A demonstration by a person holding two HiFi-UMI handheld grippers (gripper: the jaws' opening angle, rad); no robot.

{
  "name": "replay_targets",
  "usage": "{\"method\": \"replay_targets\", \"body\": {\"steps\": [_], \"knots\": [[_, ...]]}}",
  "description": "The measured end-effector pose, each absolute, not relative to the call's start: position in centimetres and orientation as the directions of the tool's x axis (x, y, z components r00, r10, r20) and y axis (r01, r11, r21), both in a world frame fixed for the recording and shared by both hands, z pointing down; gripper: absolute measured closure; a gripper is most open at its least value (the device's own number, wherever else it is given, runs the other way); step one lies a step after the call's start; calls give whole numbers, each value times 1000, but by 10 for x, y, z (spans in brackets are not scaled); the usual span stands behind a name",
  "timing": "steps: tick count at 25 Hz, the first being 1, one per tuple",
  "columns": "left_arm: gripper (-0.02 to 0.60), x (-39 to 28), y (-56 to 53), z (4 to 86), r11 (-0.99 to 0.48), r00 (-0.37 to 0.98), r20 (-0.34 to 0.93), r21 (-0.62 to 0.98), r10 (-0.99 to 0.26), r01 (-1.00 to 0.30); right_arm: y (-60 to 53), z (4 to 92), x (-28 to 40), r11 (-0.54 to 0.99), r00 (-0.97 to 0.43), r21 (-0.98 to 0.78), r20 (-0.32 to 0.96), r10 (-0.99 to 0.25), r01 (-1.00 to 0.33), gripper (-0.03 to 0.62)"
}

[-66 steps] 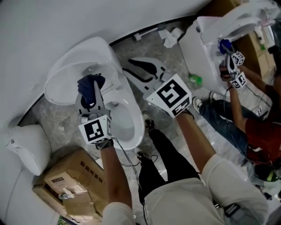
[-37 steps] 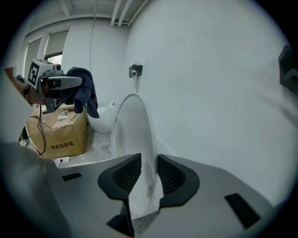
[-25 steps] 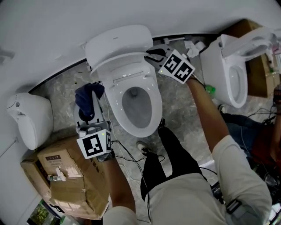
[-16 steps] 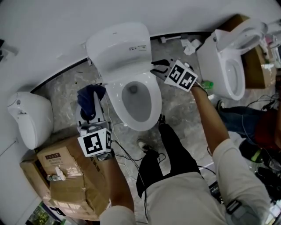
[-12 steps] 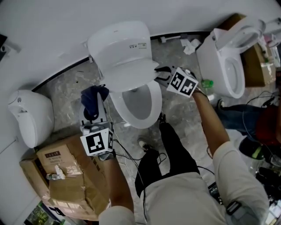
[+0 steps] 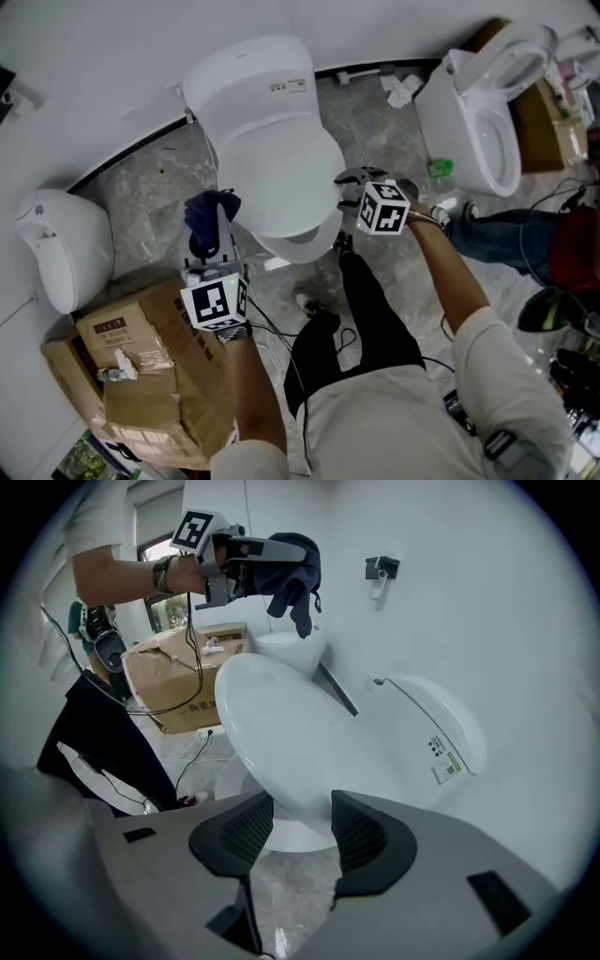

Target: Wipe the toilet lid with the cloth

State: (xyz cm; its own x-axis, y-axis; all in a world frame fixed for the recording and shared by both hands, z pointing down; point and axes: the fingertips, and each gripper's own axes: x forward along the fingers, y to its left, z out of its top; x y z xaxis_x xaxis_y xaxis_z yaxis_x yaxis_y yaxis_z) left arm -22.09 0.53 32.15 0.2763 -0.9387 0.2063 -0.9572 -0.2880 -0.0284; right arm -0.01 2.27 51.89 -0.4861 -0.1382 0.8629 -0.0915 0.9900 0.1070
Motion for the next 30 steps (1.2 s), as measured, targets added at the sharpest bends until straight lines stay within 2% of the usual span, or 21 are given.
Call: {"method": "replay_targets", "body": {"steps": [10, 15, 19, 30], "knots": [[528, -216, 9, 366, -296, 288, 260, 6, -922, -955, 69, 561, 5, 999, -451, -32, 892, 18, -23, 347], [528, -210, 8, 395, -296, 290, 300, 26, -909, -955, 92, 589, 9, 993, -403, -111, 908, 114, 32, 339], [528, -210, 5, 418, -290, 287, 326, 41, -901, -956, 103, 609, 8, 984, -400, -174, 901, 169, 24, 339], [528, -205, -9, 461, -290, 292, 370, 62, -882, -955, 123, 657, 9, 982, -352, -189, 920, 170, -19, 339]]}}
